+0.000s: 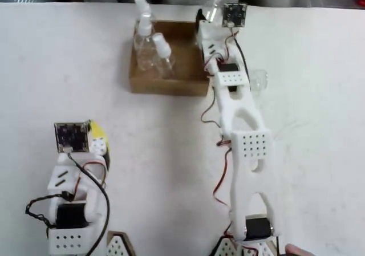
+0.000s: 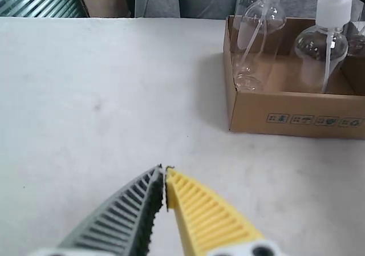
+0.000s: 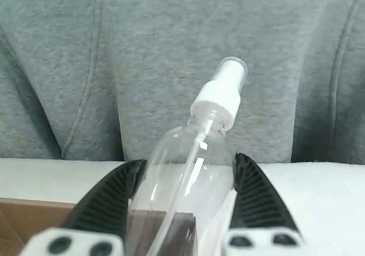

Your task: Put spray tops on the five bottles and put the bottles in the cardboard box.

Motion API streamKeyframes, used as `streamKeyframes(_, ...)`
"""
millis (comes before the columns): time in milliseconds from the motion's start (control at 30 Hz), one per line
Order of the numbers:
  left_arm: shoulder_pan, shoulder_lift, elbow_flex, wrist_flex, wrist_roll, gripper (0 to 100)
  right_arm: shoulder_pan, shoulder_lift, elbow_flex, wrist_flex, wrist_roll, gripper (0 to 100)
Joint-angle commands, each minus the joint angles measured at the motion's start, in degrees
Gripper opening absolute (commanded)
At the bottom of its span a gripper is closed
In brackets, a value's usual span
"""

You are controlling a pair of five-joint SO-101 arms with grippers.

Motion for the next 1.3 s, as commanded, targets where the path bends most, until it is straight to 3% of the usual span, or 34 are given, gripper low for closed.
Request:
streamKeyframes(0, 0.84, -0.40, 0.00, -1.14, -0.62, 2, 2.77, -2.07, -3.25, -2.86, 0.70, 1.6)
streamKeyframes(200, 0.75, -0.40, 0.00, -1.67, -0.62, 2, 5.32, -9.71, 2.55, 0.13, 0.44, 1.6)
streamKeyframes(633, 0.48, -0.40, 0.00, -1.93, -0.62, 2, 6.20, -44.79, 49.67, -16.84, 0.79, 1.6)
streamKeyframes(1200, 0.48, -0.40, 0.00, -1.76, -0.62, 2, 12.26, -88.92, 94.86, -16.92, 0.88, 1.6)
streamKeyframes(1267, 0.48, -0.40, 0.00, -1.67, -0.62, 2, 12.00, -93.49, 99.96, -16.92, 3.43, 1.6)
